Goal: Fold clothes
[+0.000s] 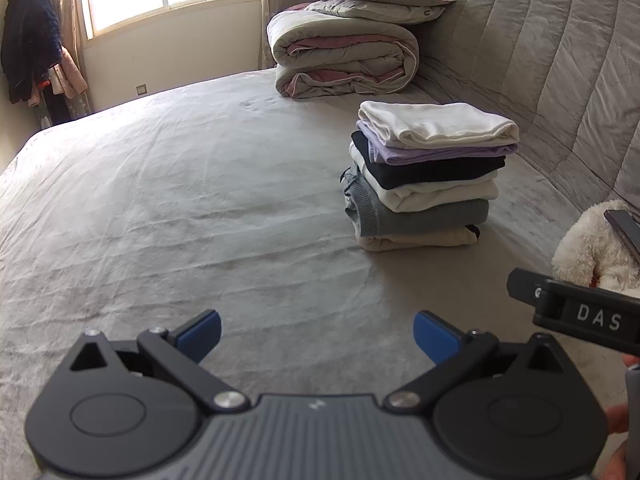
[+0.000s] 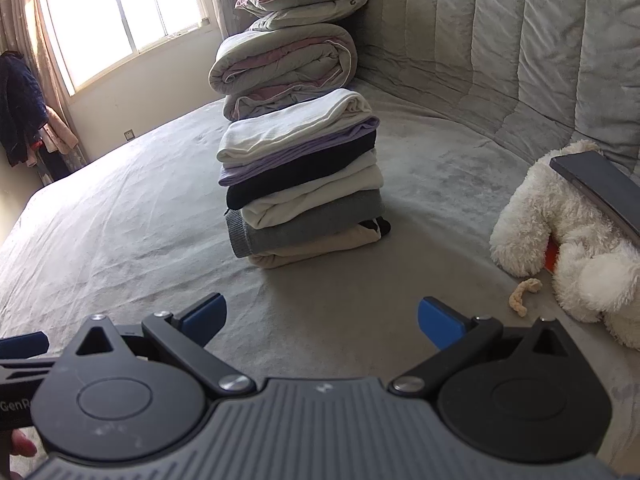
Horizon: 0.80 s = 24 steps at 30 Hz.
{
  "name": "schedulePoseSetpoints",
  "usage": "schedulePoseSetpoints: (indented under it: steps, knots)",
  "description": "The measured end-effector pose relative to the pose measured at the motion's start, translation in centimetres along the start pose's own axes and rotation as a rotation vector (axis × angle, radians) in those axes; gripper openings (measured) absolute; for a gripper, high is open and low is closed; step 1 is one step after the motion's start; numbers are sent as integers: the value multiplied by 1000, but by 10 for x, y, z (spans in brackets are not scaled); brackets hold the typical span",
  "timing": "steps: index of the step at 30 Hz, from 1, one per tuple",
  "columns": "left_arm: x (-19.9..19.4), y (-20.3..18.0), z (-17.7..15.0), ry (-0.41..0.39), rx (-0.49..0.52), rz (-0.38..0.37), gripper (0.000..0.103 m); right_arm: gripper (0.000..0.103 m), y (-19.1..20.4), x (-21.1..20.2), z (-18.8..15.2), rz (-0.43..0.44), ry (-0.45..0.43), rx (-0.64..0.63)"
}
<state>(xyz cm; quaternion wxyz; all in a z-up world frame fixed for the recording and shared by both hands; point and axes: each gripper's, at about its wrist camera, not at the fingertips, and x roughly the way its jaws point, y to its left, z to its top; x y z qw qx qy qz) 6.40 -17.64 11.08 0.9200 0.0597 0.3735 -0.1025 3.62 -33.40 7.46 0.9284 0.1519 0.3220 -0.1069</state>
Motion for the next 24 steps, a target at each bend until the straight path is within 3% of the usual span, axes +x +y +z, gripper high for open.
schedulePoseSetpoints:
  steps: [24]
  knots:
    - [-4, -5, 4, -5, 5, 0, 102, 103, -1, -2, 7, 1, -10, -12]
